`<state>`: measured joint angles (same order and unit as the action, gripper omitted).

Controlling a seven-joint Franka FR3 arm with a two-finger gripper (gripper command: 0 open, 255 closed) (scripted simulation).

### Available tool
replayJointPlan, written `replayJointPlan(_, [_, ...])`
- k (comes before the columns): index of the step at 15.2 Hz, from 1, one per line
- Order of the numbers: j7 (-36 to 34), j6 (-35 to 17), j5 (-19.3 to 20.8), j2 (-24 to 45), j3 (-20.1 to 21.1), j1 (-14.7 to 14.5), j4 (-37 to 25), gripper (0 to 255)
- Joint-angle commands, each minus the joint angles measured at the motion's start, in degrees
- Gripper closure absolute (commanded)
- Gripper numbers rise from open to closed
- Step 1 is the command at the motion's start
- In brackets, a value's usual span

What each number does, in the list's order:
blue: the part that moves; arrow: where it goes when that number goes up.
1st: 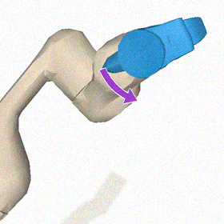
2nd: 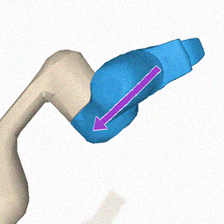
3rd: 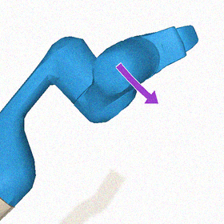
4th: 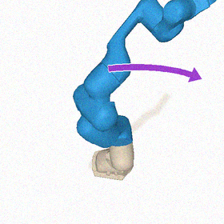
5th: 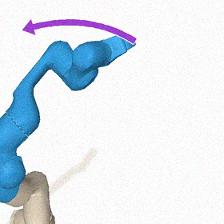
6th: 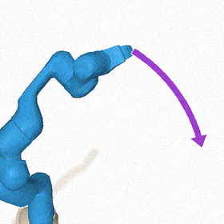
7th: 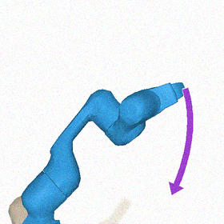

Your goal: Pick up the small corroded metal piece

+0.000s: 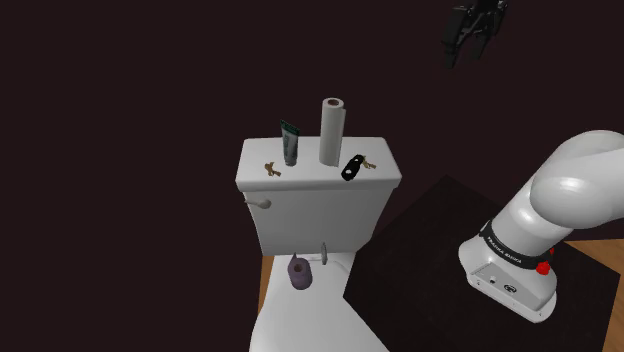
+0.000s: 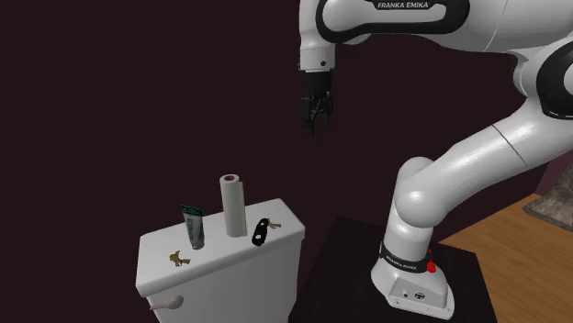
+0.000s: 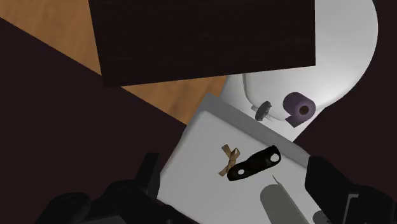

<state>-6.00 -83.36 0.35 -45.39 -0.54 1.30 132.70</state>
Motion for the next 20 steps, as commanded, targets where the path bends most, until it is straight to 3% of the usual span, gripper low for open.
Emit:
replayJointPlan(1, [0.0, 0.0, 0.0, 0.0, 0.0, 0.0, 0.0, 0])
replayJointPlan(10, [-20.1, -17.3, -5.7, 4.4, 9.4, 2.9, 11.9, 0])
replayJointPlan(20, [-42.7, -38.8, -8.1, 21.1, 20.0, 7.2, 15.9, 0])
